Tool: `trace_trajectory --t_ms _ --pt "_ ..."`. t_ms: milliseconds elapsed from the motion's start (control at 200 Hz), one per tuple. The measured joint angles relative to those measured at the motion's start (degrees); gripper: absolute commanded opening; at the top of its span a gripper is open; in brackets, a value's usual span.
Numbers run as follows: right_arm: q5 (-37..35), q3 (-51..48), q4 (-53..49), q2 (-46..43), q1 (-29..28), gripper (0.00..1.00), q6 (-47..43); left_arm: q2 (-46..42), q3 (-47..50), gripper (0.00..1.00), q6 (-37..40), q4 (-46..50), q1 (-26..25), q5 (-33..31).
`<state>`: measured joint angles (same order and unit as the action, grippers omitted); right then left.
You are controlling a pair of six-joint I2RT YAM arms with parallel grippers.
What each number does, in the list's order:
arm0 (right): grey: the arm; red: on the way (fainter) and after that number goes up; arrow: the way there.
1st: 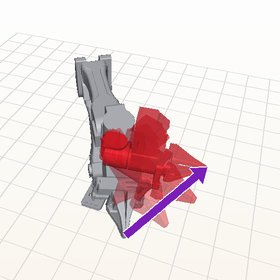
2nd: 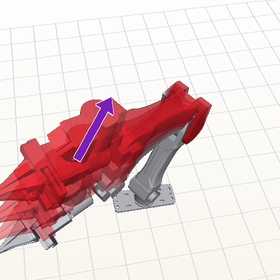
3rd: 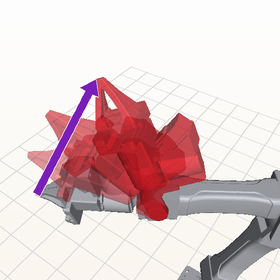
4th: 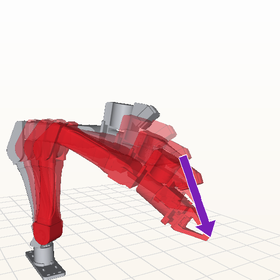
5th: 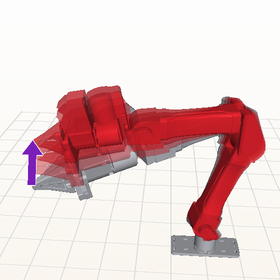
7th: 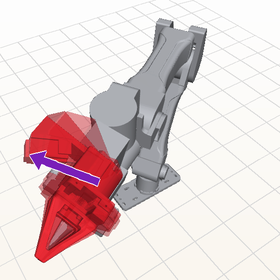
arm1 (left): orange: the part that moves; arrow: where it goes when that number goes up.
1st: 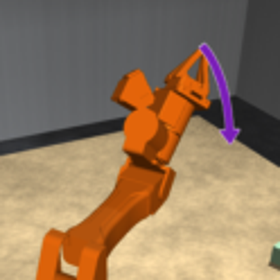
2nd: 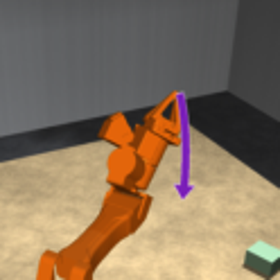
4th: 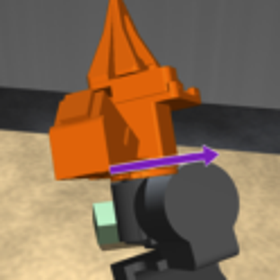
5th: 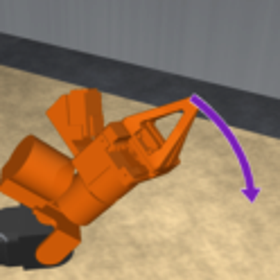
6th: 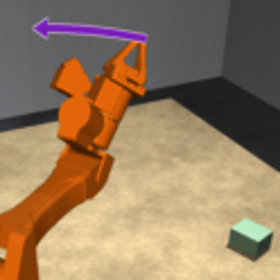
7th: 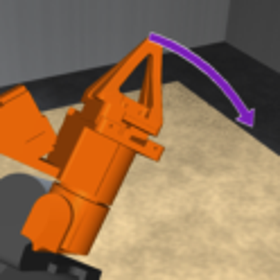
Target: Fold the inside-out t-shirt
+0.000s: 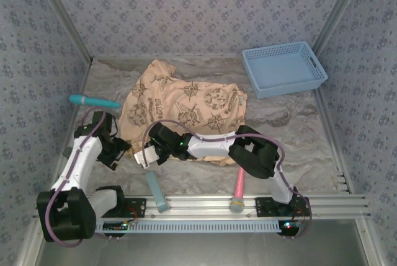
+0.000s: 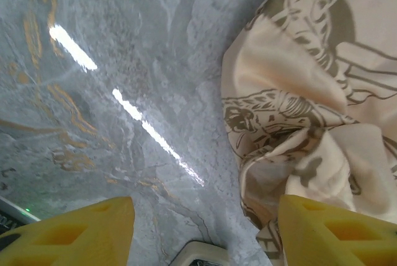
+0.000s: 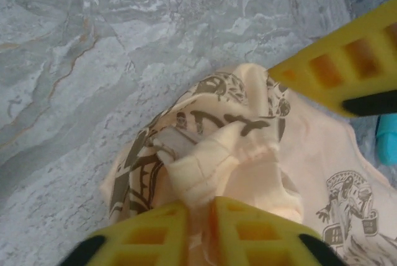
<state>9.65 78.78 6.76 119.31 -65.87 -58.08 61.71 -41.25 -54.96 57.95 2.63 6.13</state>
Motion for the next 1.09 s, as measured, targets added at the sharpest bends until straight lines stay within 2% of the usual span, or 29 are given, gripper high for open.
trace_trajectory --t_ms 55,135,185,340,505,630,755,790,835,880,975,1094 --pt "0.3 -0.1 2.1 -0.1 0.3 0.02 2.7 0.2 0.8 0.6 -1.5 -0.5 0.0 1.2" --pt "1.4 -1.0 5.0 -0.9 0.8 0.0 7.6 1.0 0.7 0.55 -2.6 -1.1 0.0 2.1" --pt "2.2 -2.0 6.9 -2.0 1.4 0.0 12.7 1.3 0.1 0.51 -3.1 -1.1 0.0 2.2" --pt "2.8 -5.7 15.3 -6.5 4.4 0.01 30.2 2.2 -3.5 0.49 -3.4 -1.9 -0.5 2.2" --pt "3.8 -14.8 24.8 -8.9 9.4 0.08 40.9 5.0 -2.3 0.47 -6.2 -5.7 -7.0 2.5" --pt "6.2 -22.6 25.5 -8.9 11.2 0.15 41.4 7.9 0.3 0.49 -9.1 -8.9 -12.2 2.5" --pt "9.1 -25.6 24.7 -9.0 9.4 0.2 39.7 9.7 1.2 0.5 -10.8 -10.4 -13.7 2.4" --pt "9.3 -25.7 24.7 -9.1 8.8 0.24 39.2 9.8 1.3 0.5 -11.0 -10.8 -13.8 2.4" --pt "9.6 -26.1 24.8 -9.5 8.0 0.36 38.1 9.9 1.3 0.5 -11.3 -11.3 -14.1 2.2" --pt "9.5 -26.8 24.7 -10.3 7.5 0.4 37.1 10.0 1.3 0.49 -11.6 -11.6 -14.5 2.0" --pt "8.8 -28.1 24.2 -12.9 7.3 0.43 32.7 10.4 1.3 0.43 -11.6 -11.7 -14.8 1.9" --pt "8.1 -28.0 22.3 -15.9 7.9 0.44 26.6 11.5 1.3 0.44 -11.6 -11.7 -14.8 1.3"
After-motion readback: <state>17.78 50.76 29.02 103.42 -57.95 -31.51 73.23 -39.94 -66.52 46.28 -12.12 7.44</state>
